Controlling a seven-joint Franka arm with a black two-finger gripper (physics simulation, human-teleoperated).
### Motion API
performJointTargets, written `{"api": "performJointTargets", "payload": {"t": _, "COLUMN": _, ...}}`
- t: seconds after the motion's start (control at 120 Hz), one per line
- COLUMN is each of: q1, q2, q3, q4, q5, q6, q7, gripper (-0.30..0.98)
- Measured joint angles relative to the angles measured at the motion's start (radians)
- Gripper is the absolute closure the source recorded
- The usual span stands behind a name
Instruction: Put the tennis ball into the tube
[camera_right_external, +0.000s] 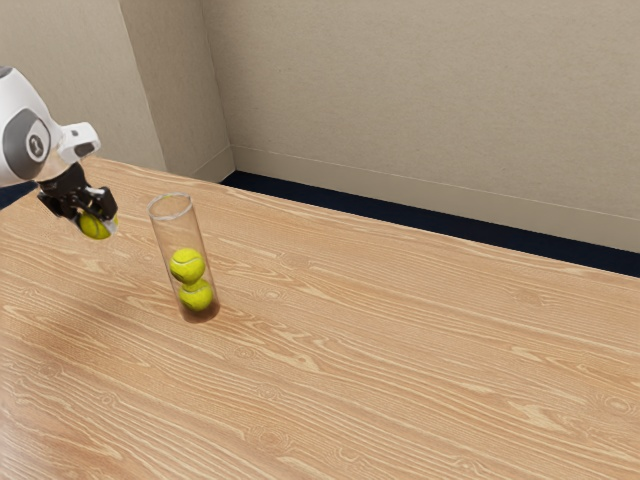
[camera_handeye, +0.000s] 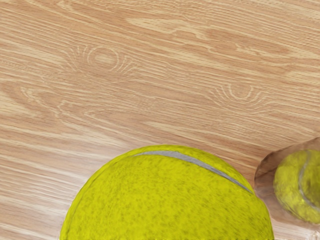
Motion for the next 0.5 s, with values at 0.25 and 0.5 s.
{"api": "performJointTargets", "payload": {"t": 0.25, "q1": -0.011, "q2": -0.091, "q3": -0.088, "q4": 0.015, "q5": 0.010, "q6": -0.072, "q7": -0.025, "gripper": 0.34}}
{"api": "performJointTargets", "payload": {"t": 0.5, "q1": -0.013, "q2": -0.100, "q3": -0.173, "q4": 0.067, "q5": 0.112, "q6": -0.145, "q7": -0.076, "gripper": 0.33}}
